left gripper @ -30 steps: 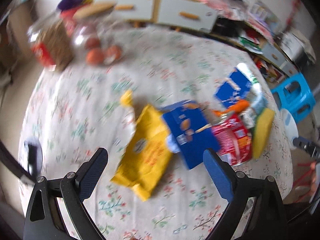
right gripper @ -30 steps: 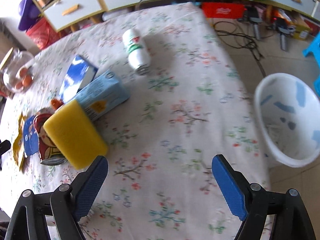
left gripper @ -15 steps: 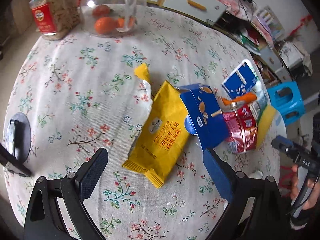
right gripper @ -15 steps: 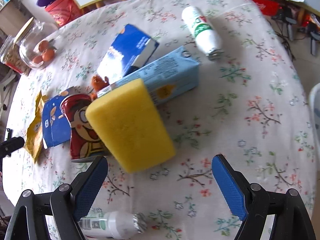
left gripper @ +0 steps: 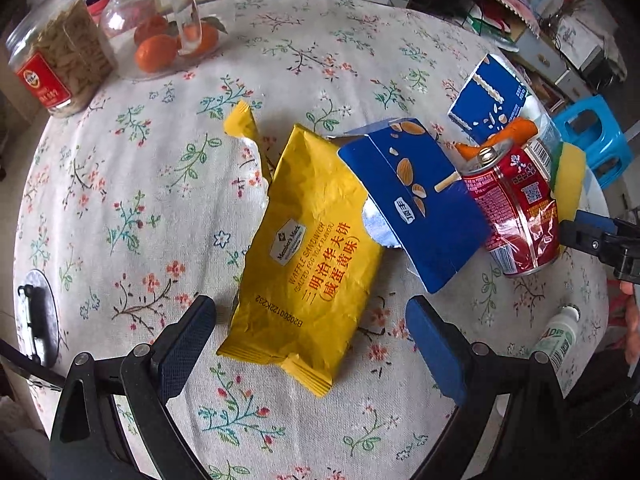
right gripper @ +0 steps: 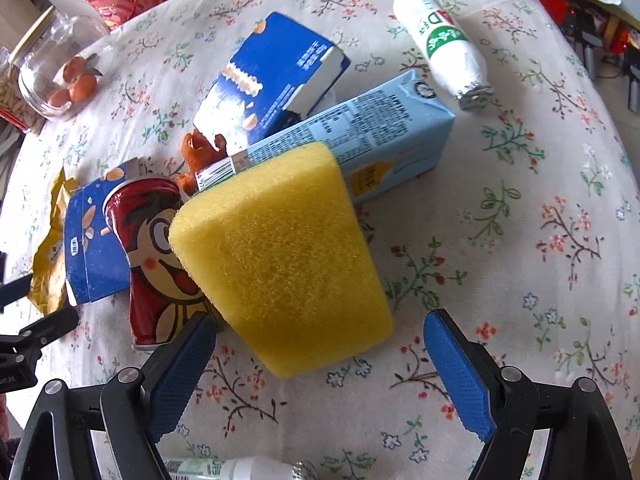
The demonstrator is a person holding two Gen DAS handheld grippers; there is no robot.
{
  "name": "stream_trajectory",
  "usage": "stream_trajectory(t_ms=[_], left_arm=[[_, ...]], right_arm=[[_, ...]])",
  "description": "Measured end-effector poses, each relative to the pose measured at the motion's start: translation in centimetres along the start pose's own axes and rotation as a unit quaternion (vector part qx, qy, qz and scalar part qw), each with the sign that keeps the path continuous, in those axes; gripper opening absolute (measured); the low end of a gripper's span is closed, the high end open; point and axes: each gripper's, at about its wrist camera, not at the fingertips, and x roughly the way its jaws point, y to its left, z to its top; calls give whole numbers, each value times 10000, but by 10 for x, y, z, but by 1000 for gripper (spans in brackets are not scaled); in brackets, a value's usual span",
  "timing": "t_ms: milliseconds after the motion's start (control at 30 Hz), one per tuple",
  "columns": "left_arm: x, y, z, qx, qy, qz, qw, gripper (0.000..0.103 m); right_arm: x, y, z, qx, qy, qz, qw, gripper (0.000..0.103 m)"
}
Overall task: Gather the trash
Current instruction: 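Move the left gripper to the yellow snack bag while the right reaches the yellow sponge, then grasp the yellow snack bag with the left gripper while the right grasps the yellow sponge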
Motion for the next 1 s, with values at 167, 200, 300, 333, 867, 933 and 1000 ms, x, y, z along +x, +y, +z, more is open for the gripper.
stream_trajectory(t_ms=[167, 200, 300, 333, 867, 933, 1000], left_arm=[[10, -8, 10, 125, -31, 208, 9997, 96], [11, -9, 12, 129, -56, 233, 9996, 94], [11, -9, 16, 47, -94, 178, 9998, 91], [8, -5, 14, 11, -102, 140, 9998, 90], [-20, 11, 3, -194, -310, -27, 9993, 55], [-25, 15, 0, -260, -326, -45, 9991, 54], [-28, 14, -3, -312, -347, -32, 9989, 53]], right_arm=[[9, 6, 2, -56, 72, -48, 9999, 89], [10, 6, 2, -64, 80, -58, 9999, 89], [12, 7, 3, -53, 92, -87, 9999, 89], [12, 7, 3, -44, 99, -93, 9999, 89], [10, -3, 2, 8, 32, -115, 9999, 87], [6, -4, 3, -19, -26, -97, 9999, 83], [4, -5, 3, -31, -63, -50, 10000, 76]])
